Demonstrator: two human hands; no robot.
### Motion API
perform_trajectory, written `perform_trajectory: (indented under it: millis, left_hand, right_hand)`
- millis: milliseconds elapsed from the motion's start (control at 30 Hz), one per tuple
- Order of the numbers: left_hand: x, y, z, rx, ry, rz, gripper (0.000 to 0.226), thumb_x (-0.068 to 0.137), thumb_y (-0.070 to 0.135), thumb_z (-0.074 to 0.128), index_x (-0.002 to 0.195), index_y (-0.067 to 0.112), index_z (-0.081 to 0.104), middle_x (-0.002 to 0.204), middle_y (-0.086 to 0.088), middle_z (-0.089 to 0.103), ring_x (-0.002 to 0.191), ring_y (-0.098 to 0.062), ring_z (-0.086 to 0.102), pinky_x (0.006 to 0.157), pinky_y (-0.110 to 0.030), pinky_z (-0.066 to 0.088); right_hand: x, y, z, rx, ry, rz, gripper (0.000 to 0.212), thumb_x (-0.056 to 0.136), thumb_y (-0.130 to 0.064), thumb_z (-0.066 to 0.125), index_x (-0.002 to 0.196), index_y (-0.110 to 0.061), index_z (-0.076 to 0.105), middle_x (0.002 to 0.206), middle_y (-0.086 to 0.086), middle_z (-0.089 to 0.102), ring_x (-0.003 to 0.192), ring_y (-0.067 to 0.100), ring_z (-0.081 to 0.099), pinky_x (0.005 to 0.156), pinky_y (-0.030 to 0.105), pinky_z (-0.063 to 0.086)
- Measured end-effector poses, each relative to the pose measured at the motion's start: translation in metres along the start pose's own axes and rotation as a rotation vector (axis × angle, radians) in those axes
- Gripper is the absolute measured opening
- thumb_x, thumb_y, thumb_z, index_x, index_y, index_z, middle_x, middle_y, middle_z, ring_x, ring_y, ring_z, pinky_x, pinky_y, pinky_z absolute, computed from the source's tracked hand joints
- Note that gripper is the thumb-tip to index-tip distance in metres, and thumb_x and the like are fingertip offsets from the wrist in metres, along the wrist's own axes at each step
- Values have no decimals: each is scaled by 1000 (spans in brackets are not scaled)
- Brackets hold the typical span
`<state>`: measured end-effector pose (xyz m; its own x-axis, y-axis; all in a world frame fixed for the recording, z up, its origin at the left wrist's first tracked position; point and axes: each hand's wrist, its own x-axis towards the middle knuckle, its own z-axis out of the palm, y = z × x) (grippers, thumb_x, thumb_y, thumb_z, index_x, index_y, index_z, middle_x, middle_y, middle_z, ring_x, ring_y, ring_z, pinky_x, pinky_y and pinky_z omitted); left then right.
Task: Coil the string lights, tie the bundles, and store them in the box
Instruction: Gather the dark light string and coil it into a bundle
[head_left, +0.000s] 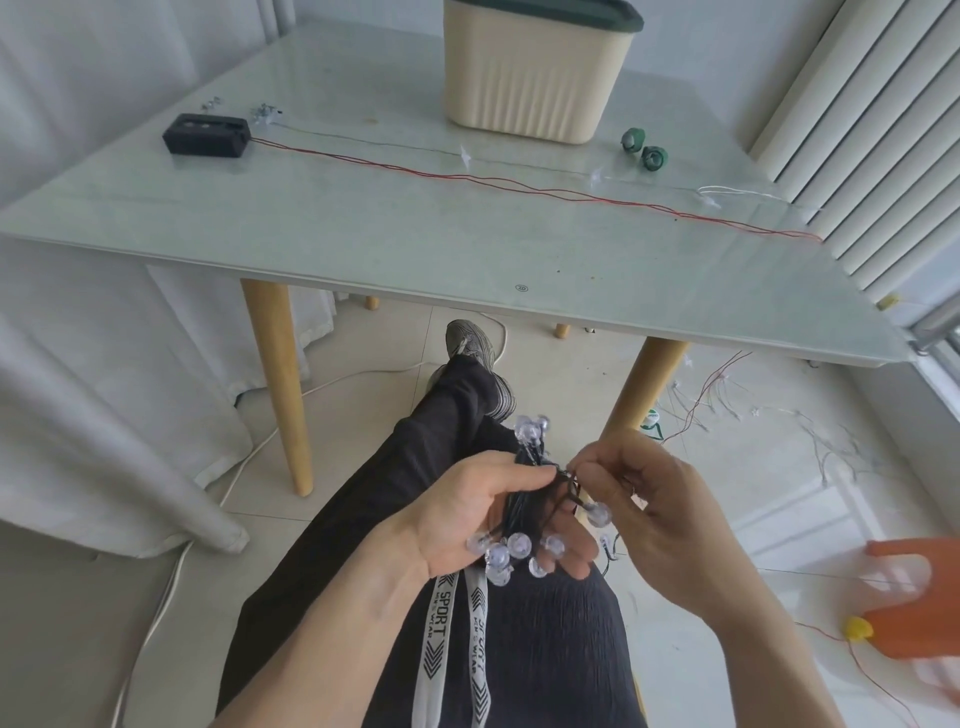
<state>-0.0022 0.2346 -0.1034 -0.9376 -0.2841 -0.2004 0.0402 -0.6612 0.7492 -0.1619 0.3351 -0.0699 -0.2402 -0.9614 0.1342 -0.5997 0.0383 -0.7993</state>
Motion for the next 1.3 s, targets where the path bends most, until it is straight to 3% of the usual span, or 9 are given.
perform_trajectory:
  millis: [133,433,533,667,733,900,1000,1167,1300]
  left_hand:
    - [0,1,-2,106,81,62,27,98,16,48,97,-3,68,86,-23,71,67,-29,70,55,-25,49]
    - [10,-6,-7,148,459,189,2,89,11,70,87,11,71,100,-20,74,94,-28,71,97,-43,51]
    - [11,-7,-2,113,446,215,4,92,3,63,91,7,65,95,-19,74,91,-28,70,91,-38,54]
    - [11,-9,-5,47,352,192,16,89,-12,56,95,2,59,92,-23,70,81,-30,66,67,-31,55]
    - [10,-8,-8,64,311,157,21,77,-10,53,95,-1,58,92,-28,66,76,-33,62,54,-28,44]
    - [7,-6,-10,139,179,117,34,62,-5,53,95,-14,59,94,-50,56,83,-45,62,74,-48,39]
    - [2,-4,-6,135,88,52,33,71,0,48,99,-12,60,88,-32,67,65,-28,59,55,-29,45]
    - [1,-2,-1,293,46,98,18,89,7,54,92,-8,64,84,-20,67,74,-31,64,74,-32,51]
    - [1,-4,-3,398,97,44,33,97,18,57,75,-3,70,74,-21,69,77,-33,61,80,-42,44]
  right_hand:
    - [1,6,2,41,-20,-24,26,100,-16,58,85,-37,63,82,-11,66,78,13,62,71,19,45]
    - [-4,1,-1,424,-204,35,23,97,-23,50,90,-6,64,79,3,69,71,13,56,69,18,44]
    - [-3,0,-1,516,-172,63,21,93,-16,47,85,0,60,77,16,71,65,14,53,63,22,41]
    - [-1,-2,-2,541,-114,81,22,86,-9,43,82,11,53,65,12,65,57,8,54,60,18,43]
    - [0,-1,-2,498,-87,83,23,88,-12,45,83,8,54,65,14,62,57,12,51,59,20,42]
    - [1,-1,0,372,-48,48,20,102,-16,51,86,-7,59,66,7,59,60,18,50,59,24,42]
    - [2,1,5,203,-23,12,18,101,-13,57,84,-15,62,65,2,63,64,22,60,68,33,49]
    - [5,8,8,90,50,59,23,92,-13,70,82,-33,73,79,-10,70,76,13,71,68,24,53]
    - [6,16,11,42,93,127,18,90,-19,72,81,-35,73,76,-11,71,69,9,64,62,19,48]
